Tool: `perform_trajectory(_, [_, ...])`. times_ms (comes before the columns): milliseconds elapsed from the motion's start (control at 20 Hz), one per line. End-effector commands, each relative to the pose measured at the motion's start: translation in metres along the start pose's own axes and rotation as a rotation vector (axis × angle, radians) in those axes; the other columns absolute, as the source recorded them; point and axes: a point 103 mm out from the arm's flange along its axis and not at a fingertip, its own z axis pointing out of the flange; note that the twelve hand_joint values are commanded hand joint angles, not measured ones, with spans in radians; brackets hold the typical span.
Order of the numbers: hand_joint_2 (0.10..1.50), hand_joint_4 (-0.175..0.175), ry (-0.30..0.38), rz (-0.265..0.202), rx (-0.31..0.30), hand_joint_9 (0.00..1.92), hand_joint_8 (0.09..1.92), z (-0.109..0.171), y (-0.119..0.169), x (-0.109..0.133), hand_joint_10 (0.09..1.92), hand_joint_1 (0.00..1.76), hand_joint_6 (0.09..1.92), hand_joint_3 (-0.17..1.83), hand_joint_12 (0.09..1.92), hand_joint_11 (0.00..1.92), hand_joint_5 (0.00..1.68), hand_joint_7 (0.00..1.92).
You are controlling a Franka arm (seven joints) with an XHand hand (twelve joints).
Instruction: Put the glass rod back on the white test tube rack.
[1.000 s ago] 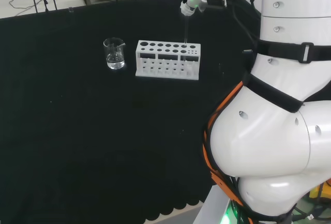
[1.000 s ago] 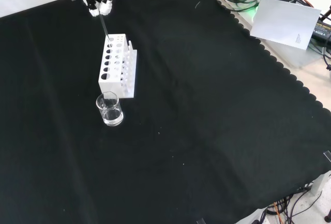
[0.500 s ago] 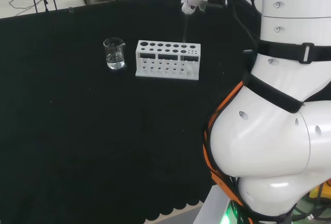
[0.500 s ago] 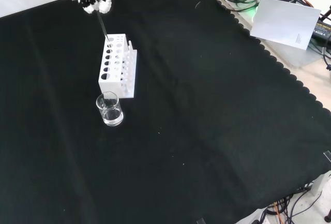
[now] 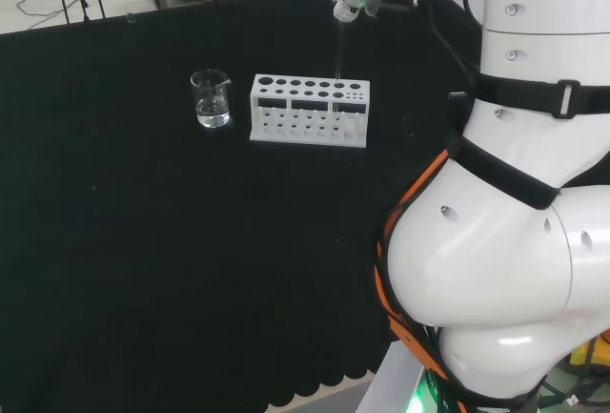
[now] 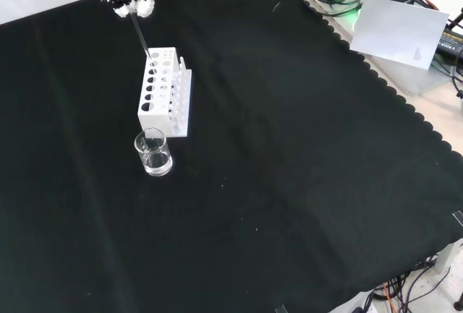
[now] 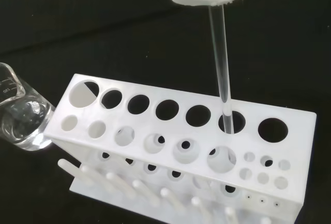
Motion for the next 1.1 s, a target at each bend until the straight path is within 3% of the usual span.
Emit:
perform_trajectory(50, [0.92,-0.175,0.007,-0.02,-0.009,1.8,0.67,-0.004,-0.003,-0.003,0.51,1.34,0.87,-0.17,0.72,1.46,0.79,1.13])
perform_trajectory(200, [0.91,-0.175,0.017,-0.038,-0.026,1.8,0.67,-0.011,-0.013,-0.011,0.51,1.34,0.87,-0.17,0.72,1.46,0.79,1.12])
perform_trajectory(800, [0.91,-0.175,0.006,0.02,-0.038,1.8,0.67,-0.025,-0.024,-0.015,0.51,1.35,0.86,-0.17,0.72,1.47,0.8,1.11])
perform_trajectory(1100, [0.91,-0.175,0.009,0.023,-0.056,1.8,0.67,-0.028,-0.027,-0.014,0.51,1.35,0.85,-0.17,0.72,1.47,0.8,1.1])
